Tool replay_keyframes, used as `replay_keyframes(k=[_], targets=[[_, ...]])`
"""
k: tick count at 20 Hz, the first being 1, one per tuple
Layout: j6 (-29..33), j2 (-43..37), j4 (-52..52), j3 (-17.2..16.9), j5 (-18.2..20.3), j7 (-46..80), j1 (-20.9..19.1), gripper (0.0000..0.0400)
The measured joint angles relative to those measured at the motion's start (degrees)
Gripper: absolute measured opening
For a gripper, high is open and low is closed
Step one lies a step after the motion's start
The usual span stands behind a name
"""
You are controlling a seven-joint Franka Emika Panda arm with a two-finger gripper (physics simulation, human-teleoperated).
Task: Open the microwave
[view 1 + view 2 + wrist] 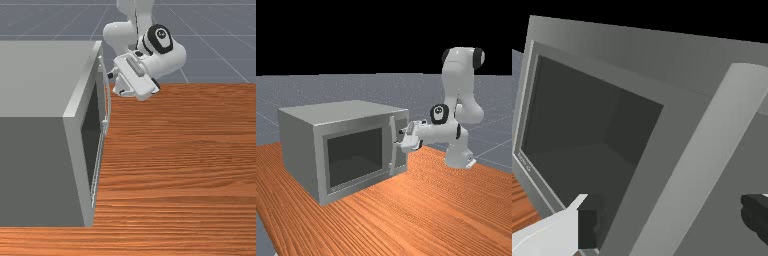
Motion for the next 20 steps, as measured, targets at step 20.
replay_keyframes(k=[20], targets=[[-2.6, 2.0, 2.2, -5.9, -0.3, 0.0, 3.7, 0.0395]])
